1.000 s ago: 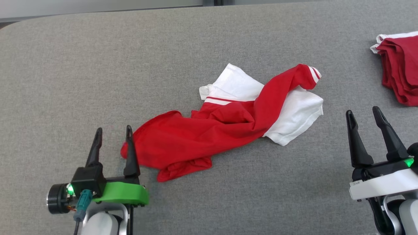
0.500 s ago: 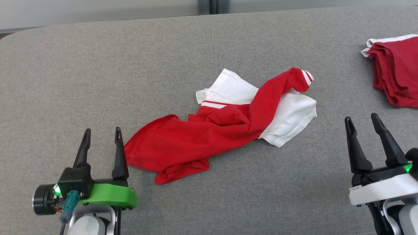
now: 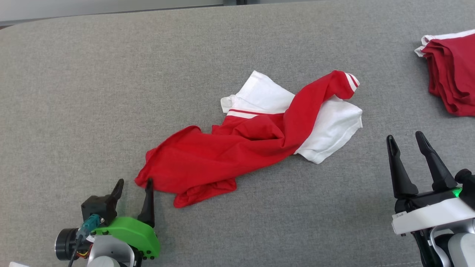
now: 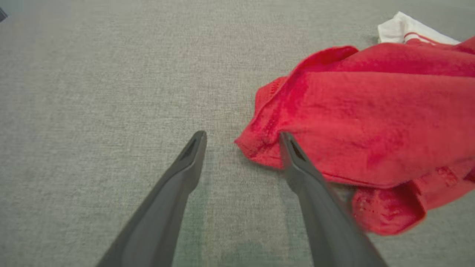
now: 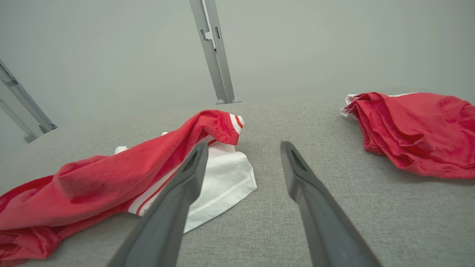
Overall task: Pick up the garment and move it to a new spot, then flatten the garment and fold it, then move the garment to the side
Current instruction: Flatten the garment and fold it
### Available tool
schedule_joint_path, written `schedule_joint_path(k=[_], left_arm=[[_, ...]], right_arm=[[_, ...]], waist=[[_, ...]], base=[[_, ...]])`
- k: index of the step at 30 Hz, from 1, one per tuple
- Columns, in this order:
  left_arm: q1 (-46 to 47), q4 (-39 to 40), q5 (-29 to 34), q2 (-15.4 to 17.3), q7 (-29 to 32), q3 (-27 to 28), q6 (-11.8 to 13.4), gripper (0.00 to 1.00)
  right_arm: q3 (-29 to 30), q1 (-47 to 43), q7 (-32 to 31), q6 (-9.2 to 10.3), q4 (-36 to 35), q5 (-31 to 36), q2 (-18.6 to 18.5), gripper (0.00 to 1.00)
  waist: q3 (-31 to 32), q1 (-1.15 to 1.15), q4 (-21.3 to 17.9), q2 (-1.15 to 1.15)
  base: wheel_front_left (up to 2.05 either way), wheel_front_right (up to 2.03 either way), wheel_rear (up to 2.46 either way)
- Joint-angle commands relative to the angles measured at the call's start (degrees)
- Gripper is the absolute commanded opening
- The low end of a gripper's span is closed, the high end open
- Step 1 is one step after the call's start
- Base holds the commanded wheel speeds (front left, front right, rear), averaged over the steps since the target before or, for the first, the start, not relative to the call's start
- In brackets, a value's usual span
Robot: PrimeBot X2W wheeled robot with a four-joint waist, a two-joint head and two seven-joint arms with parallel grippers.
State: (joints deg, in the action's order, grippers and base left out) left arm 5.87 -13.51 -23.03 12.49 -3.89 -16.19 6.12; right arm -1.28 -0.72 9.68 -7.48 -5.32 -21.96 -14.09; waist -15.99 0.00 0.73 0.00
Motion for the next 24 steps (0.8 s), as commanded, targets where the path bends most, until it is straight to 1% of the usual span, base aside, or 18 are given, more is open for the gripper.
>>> schedule_joint_path(k=[1,4,5,6,7,8,12,16,24], left_arm=[[1.3,-1.3,-0.5,0.3,0.3,0.0,-0.7,1.0],[3.0,-4.0,-0.9,0.1,0.8,-0.4,-1.8,1.0],[3.4,-5.1,-1.0,0.2,1.3,-0.8,-2.3,0.8],[3.7,-5.9,-1.1,0.2,1.6,-1.1,-2.6,0.47],[4.1,-7.1,-1.0,0.3,1.9,-1.5,-2.9,0.29],[4.3,-7.8,-0.9,0.3,2.3,-1.8,-3.2,0.0],[5.4,-10.0,-1.0,-0.3,2.1,-2.5,-3.8,0.0],[7.0,-11.4,-0.8,-1.0,1.5,-3.2,-4.0,0.0],[10.0,-13.0,-0.2,-2.3,0.1,-4.3,-4.3,0.0]], right_arm=[[-0.1,0.8,0.1,-0.02,0.4,-0.4,0.0,1.0],[-0.2,1.3,0.3,-0.02,1.1,-0.7,-0.3,1.0],[-0.3,1.4,0.4,-0.02,1.4,-0.8,-0.4,1.0],[-0.3,1.5,0.4,-0.02,1.7,-0.8,-0.6,1.0],[-0.3,1.8,0.5,-0.01,2.2,-0.8,-0.7,1.0],[-0.2,1.9,0.3,-0.01,2.6,-0.8,-0.8,1.0],[-0.5,3.2,0.1,-0.02,5.7,-1.0,-2.3,1.0],[-1.6,5.6,0.8,-0.02,10.1,-1.6,-4.3,1.0],[-8.4,14.4,2.3,-0.01,19.7,-4.4,-6.3,1.0]], waist=[[-0.7,0.0,0.0,0.0],[-1.3,0.0,-0.1,0.0],[-1.5,0.0,-0.2,0.0],[-1.7,0.0,-0.3,0.0],[-1.9,0.0,-0.4,0.0],[-2.1,0.0,-0.6,0.0],[-3.3,0.0,-0.7,0.0],[-5.3,0.0,-0.1,0.0],[-9.0,0.0,1.8,0.0]], base=[[0.0,0.0,0.0],[0.0,0.0,0.0],[0.0,0.0,0.0],[0.0,0.0,0.0],[0.0,0.0,0.0],[0.0,0.0,0.0],[0.0,0.0,0.0],[0.0,0.0,0.0],[0.0,0.0,0.0]])
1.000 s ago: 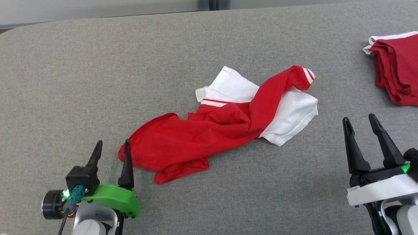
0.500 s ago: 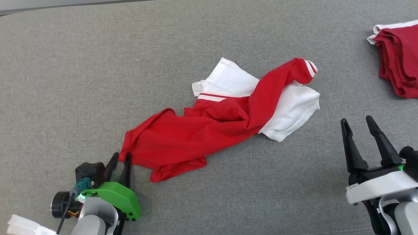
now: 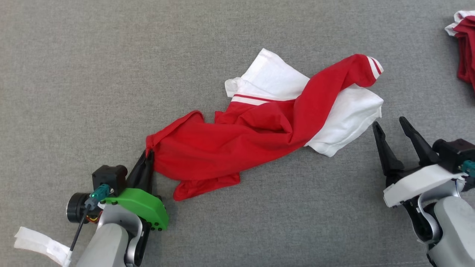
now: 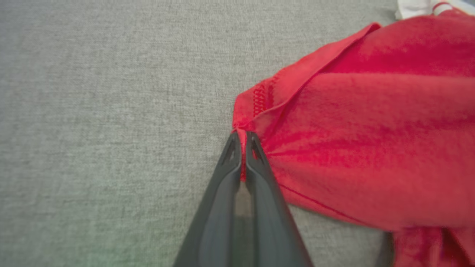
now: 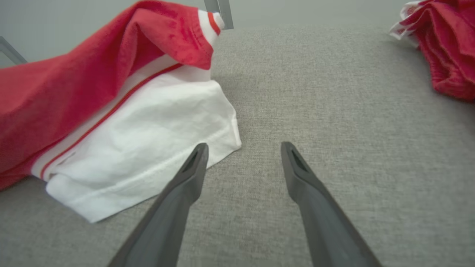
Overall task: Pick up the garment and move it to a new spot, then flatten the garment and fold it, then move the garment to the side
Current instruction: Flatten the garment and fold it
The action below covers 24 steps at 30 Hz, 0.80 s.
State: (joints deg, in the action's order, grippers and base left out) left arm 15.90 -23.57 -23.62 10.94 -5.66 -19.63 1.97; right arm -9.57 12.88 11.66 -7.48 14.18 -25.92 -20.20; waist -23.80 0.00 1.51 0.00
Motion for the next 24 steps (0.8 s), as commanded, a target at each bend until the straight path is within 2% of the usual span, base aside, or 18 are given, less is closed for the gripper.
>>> schedule_joint_path(k=[1,5,6,7,8,11,15,24], left_arm=[[0.2,-3.1,0.5,-0.9,1.7,-1.1,-0.2,0.0],[1.2,-3.5,0.8,-1.3,0.1,-1.4,-0.3,0.0],[1.4,-3.5,0.9,-1.3,-0.5,-1.4,-0.2,0.0],[1.5,-3.4,0.9,-1.3,-1.1,-1.3,-0.1,0.0],[1.7,-3.2,0.8,-1.3,-1.7,-1.2,0.0,0.0],[1.8,-1.3,1.2,-1.1,-4.6,-0.6,0.5,0.0],[1.4,4.2,2.0,-0.1,-7.6,0.8,2.0,0.0],[3.2,26.2,7.5,5.7,-8.5,4.3,6.3,0.0]], right_arm=[[-1.2,2.2,0.7,-0.02,1.7,-0.7,-0.4,1.0],[-4.8,6.2,1.2,-0.01,7.0,-2.2,-1.3,1.0],[-6.0,6.9,1.2,-0.01,8.4,-2.8,-1.6,0.82],[-7.1,7.4,1.2,-0.02,9.3,-3.3,-1.9,0.46],[-7.9,7.6,1.3,-0.01,10.1,-3.9,-2.1,0.0],[-9.5,7.8,2.3,-0.01,10.7,-5.1,-3.5,0.0],[-6.8,7.3,3.4,0.02,6.7,-5.3,-5.1,0.0],[6.8,4.3,3.5,0.02,-15.9,2.2,-5.7,0.0]], waist=[[-1.4,0.0,1.2,0.0],[-1.7,0.0,1.7,0.0],[-1.6,0.0,1.9,0.0],[-1.4,0.0,2.0,0.0],[-1.2,0.0,2.0,0.0],[0.1,0.0,2.0,0.0],[2.6,0.0,1.3,0.0],[9.2,0.0,-1.2,0.0]], base=[[0.0,0.0,0.0],[0.0,0.0,0.0],[0.0,0.0,0.0],[0.0,0.0,0.0],[0.0,0.0,0.0],[0.0,0.0,0.0],[0.0,0.0,0.0],[0.0,0.0,0.0]])
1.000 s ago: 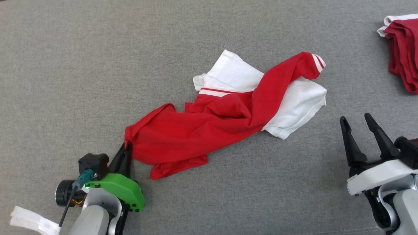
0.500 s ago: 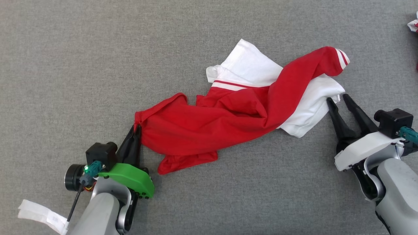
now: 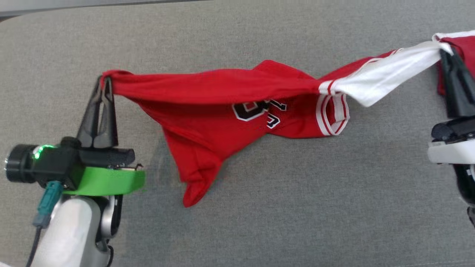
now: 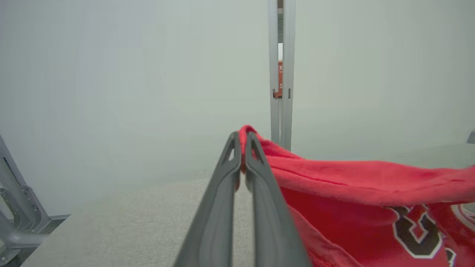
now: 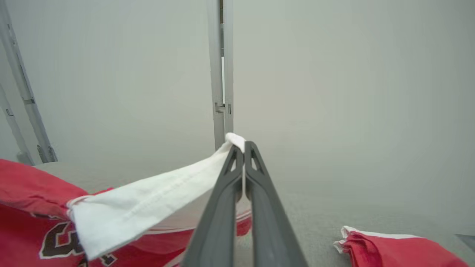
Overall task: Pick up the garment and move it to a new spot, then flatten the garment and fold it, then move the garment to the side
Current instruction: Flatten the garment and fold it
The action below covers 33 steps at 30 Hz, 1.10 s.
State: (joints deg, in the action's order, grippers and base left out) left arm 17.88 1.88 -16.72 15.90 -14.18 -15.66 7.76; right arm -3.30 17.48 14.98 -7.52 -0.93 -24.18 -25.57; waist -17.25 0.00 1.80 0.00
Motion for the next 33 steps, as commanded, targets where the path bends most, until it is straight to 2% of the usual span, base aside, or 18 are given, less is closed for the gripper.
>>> schedule_joint_path(k=[1,10,14,17,21,24,28,33], left_arm=[[2.0,3.9,1.5,1.4,0.5,0.7,0.9,0.0],[13.4,22.1,6.3,6.9,6.0,4.7,2.4,0.0],[18.7,26.4,7.4,8.3,9.0,6.0,2.3,0.0],[21.9,26.3,6.5,9.1,10.6,6.7,1.5,0.0],[25.0,22.6,4.3,8.4,11.4,6.1,0.3,0.0],[28.0,16.2,2.0,6.7,11.3,4.7,-1.2,0.0],[34.3,3.6,-0.2,4.1,9.7,2.8,-3.7,0.0],[44.8,-14.5,-1.3,0.9,4.9,1.5,-6.4,0.0]], right_arm=[[2.1,0.0,0.2,0.06,-3.3,1.4,-0.7,0.0],[13.9,9.1,-6.4,0.06,-21.7,4.7,-4.9,0.0],[15.4,14.1,-10.6,0.06,-24.6,3.2,-7.9,0.0],[15.5,16.9,-12.7,0.06,-24.3,1.6,-9.4,0.0],[14.3,20.0,-14.1,0.06,-21.1,-0.6,-10.6,0.0],[10.9,23.2,-14.3,0.06,-16.1,-2.7,-11.4,0.0],[5.4,30.2,-13.0,0.06,-7.1,-4.4,-11.0,0.0],[-2.0,41.8,-10.0,0.06,5.2,-5.0,-9.0,0.0]], waist=[[3.3,0.0,-1.6,0.0],[7.3,0.0,-2.4,0.0],[8.4,0.0,-2.8,0.0],[8.5,0.0,-3.1,0.0],[7.5,0.0,-3.3,0.0],[5.4,0.0,-3.2,0.0],[2.5,0.0,-3.1,0.0],[-0.1,0.0,-3.1,0.0]], base=[[0.0,0.0,0.0],[0.0,0.0,0.0],[0.0,0.0,0.0],[0.0,0.0,0.0],[0.0,0.0,0.0],[0.0,0.0,0.0],[0.0,0.0,0.0],[0.0,0.0,0.0]])
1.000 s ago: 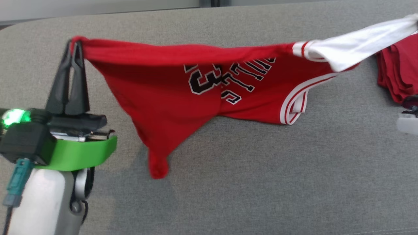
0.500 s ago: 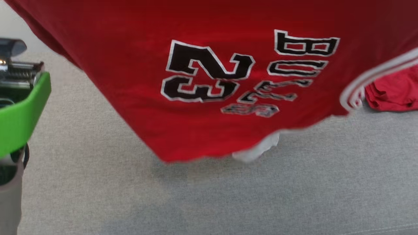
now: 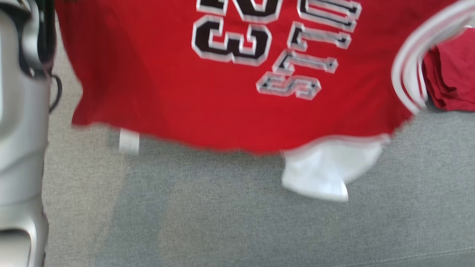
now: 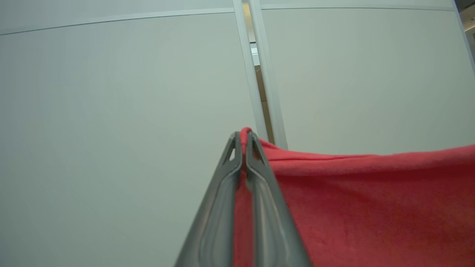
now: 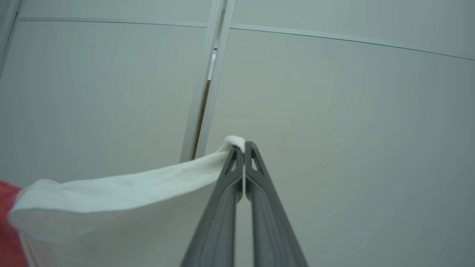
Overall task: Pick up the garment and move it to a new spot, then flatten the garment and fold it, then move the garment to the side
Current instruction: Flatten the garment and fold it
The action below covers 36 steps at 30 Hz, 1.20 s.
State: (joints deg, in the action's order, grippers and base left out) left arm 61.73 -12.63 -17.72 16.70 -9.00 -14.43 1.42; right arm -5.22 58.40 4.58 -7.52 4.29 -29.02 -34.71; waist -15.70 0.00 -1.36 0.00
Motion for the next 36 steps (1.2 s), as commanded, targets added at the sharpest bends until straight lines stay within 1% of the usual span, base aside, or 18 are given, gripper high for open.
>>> schedule_joint_path(k=[1,4,7,10,12,16,21,24,27,29,31,36], left_arm=[[3.6,-3.9,-0.6,-0.4,-1.5,0.5,-0.5,0.0],[9.6,-13.6,-1.1,-1.5,-4.1,1.0,-1.8,0.0],[13.7,-21.1,-0.6,-2.0,-5.2,0.9,-2.8,0.0],[14.7,-28.8,-0.9,-2.9,-5.6,0.6,-3.3,0.0],[13.5,-34.4,-1.6,-3.7,-5.7,0.7,-3.5,0.0],[8.8,-44.5,-3.6,-6.2,-6.0,1.7,-4.0,0.0],[1.9,-53.4,-6.4,-9.1,-6.3,3.2,-5.1,0.0],[-2.6,-54.7,-8.0,-10.5,-6.2,4.6,-5.6,0.0],[-7.3,-52.9,-7.9,-11.0,-6.2,5.6,-5.6,0.0],[-10.7,-49.8,-8.3,-10.7,-6.2,7.6,-5.0,0.0],[-14.6,-45.8,-7.8,-10.7,-6.2,9.3,-5.1,0.0],[-26.0,-34.4,-5.6,-10.7,-6.2,13.4,-5.4,0.0]], right_arm=[[-1.3,3.9,1.1,0.06,2.7,-0.4,1.0,0.0],[-4.2,11.6,3.3,0.06,10.6,-1.3,3.7,0.0],[-5.8,17.0,4.5,0.06,18.5,-3.2,6.6,0.0],[-8.7,19.1,4.8,0.06,26.0,-4.7,9.4,0.0],[-11.1,18.4,5.6,0.05,30.8,-5.5,11.2,0.0],[-15.2,13.5,7.1,0.06,39.2,-8.1,14.3,0.0],[-19.9,5.5,9.1,0.06,45.1,-12.2,17.5,0.0],[-21.8,-0.7,10.1,0.06,45.9,-16.0,18.6,0.0],[-23.2,-6.5,10.6,0.04,43.9,-18.8,18.5,0.0],[-22.7,-10.3,10.7,0.03,40.9,-19.6,17.7,0.0],[-20.8,-15.1,10.6,0.03,37.0,-20.2,16.9,0.0],[-15.3,-29.1,10.6,0.03,24.5,-17.9,15.3,0.0]], waist=[[-2.0,0.0,-0.1,0.0],[-2.3,0.0,-0.5,0.0],[-2.4,0.0,-0.7,0.0],[-2.9,0.0,-0.8,0.0],[-3.2,0.0,-0.8,0.0],[-4.3,0.0,-0.8,0.0],[-5.7,0.0,-0.9,0.0],[-6.5,0.0,-0.9,0.0],[-6.7,0.0,-1.0,0.0],[-6.6,0.0,-1.2,0.0],[-6.0,0.0,-1.1,0.0],[-3.0,0.0,-0.8,0.0]], base=[[0.0,0.0,0.0],[0.0,0.0,0.0],[0.0,0.0,0.0],[0.0,0.0,0.0],[0.0,0.0,0.0],[0.0,0.0,0.0],[0.0,0.0,0.0],[0.0,0.0,0.0],[0.0,0.0,0.0],[0.0,0.0,0.0],[0.0,0.0,0.0],[0.0,0.0,0.0]])
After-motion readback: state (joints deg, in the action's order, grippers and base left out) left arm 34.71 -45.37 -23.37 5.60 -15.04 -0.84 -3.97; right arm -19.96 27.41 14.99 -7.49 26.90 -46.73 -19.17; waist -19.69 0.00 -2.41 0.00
